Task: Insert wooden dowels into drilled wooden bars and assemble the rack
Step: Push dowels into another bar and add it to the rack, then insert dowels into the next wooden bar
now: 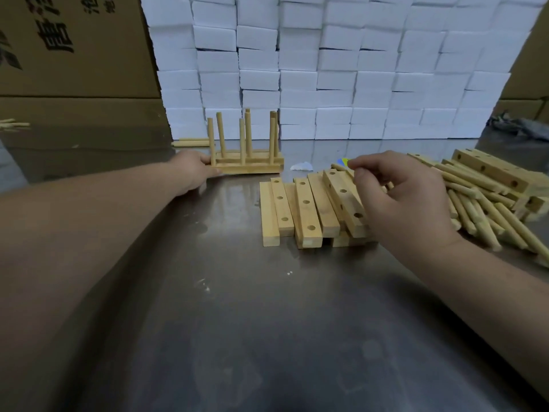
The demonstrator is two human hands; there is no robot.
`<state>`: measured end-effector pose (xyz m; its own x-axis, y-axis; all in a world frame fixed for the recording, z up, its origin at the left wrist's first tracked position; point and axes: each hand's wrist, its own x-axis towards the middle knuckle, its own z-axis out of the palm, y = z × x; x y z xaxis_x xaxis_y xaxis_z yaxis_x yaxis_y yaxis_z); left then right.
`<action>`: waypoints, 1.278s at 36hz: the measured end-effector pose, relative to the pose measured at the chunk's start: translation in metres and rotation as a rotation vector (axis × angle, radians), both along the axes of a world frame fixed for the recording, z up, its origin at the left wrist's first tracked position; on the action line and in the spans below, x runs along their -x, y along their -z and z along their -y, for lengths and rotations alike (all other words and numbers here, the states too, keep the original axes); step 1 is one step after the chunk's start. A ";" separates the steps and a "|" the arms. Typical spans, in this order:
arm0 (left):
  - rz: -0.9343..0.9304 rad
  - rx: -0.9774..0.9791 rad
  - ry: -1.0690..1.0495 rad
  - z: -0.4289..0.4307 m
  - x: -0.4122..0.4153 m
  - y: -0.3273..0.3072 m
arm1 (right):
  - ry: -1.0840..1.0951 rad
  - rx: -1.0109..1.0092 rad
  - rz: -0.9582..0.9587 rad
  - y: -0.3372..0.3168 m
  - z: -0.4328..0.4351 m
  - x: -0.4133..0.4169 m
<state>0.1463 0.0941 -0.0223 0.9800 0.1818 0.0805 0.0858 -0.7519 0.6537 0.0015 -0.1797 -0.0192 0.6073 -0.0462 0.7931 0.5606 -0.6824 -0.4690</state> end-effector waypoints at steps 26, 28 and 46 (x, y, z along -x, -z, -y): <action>0.061 -0.171 -0.083 0.016 -0.033 0.003 | -0.010 0.050 -0.053 0.002 -0.001 0.001; 0.076 -0.194 -0.077 0.015 -0.033 0.005 | -0.002 0.058 -0.060 0.001 -0.001 0.001; 0.107 -0.137 0.000 0.012 -0.041 0.007 | -0.026 0.051 -0.126 0.000 0.000 0.001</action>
